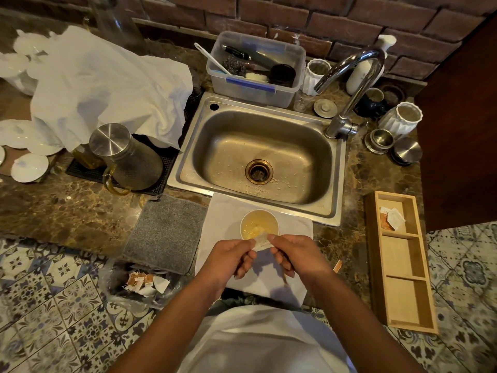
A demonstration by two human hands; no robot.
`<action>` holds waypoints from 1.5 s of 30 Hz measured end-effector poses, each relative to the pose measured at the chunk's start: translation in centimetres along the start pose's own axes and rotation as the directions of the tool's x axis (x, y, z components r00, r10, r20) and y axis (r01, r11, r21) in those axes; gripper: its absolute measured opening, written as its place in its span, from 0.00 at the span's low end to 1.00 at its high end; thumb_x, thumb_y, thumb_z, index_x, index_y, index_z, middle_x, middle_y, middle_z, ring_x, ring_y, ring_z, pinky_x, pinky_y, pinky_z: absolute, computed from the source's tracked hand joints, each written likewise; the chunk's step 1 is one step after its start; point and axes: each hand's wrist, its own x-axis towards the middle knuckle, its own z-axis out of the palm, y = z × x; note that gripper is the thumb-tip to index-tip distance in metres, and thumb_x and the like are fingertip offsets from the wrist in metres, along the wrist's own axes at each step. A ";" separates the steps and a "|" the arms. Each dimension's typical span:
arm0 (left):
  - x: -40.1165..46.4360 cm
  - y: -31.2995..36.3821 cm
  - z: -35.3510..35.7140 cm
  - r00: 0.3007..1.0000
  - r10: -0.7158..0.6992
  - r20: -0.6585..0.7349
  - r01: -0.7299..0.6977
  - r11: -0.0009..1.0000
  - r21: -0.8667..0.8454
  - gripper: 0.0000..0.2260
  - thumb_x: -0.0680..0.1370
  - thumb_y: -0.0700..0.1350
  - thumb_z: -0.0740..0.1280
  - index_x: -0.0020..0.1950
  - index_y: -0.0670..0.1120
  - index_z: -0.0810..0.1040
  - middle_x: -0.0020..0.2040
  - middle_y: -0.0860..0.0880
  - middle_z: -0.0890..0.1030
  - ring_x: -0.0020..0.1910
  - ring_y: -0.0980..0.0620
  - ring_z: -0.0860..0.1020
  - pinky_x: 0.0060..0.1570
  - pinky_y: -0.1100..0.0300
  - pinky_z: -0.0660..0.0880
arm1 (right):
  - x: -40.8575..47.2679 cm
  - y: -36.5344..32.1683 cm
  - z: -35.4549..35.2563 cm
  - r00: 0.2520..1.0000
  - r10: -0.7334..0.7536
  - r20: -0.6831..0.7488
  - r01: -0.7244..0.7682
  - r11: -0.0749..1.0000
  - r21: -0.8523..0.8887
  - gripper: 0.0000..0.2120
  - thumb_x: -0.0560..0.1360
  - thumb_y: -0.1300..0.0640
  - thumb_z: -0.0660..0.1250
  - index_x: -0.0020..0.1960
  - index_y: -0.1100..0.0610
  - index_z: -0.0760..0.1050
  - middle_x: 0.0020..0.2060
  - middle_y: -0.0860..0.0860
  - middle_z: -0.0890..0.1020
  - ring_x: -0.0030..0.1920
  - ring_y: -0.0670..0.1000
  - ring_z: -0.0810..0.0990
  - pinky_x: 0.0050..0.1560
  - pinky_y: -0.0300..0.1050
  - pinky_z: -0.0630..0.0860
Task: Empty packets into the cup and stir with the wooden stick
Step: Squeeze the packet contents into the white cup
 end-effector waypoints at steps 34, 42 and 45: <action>-0.3 -0.5 0.1 0.996 0.059 0.059 -0.063 0.996 0.059 0.15 0.82 0.45 0.66 0.36 0.43 0.77 0.26 0.49 0.72 0.24 0.54 0.64 0.28 0.60 0.60 | 0.0 1.2 0.4 0.982 -0.148 -0.119 0.133 0.983 -0.124 0.08 0.78 0.60 0.71 0.40 0.60 0.81 0.28 0.54 0.80 0.25 0.50 0.73 0.26 0.43 0.69; 0.0 -0.8 0.4 0.998 0.046 0.044 -0.049 0.997 0.053 0.16 0.82 0.44 0.65 0.35 0.44 0.75 0.26 0.49 0.70 0.23 0.54 0.63 0.26 0.63 0.61 | -0.4 1.3 0.5 0.960 -0.237 -0.148 0.207 0.959 -0.195 0.03 0.76 0.62 0.72 0.43 0.60 0.82 0.30 0.53 0.82 0.29 0.50 0.77 0.31 0.47 0.74; 0.0 -0.8 0.3 0.998 0.038 0.048 -0.040 0.998 0.040 0.17 0.82 0.44 0.65 0.33 0.45 0.74 0.26 0.48 0.69 0.23 0.53 0.62 0.25 0.63 0.61 | -0.9 1.2 0.7 0.967 -0.239 -0.092 0.232 0.970 -0.078 0.05 0.77 0.65 0.70 0.44 0.61 0.82 0.29 0.55 0.81 0.29 0.50 0.77 0.30 0.45 0.74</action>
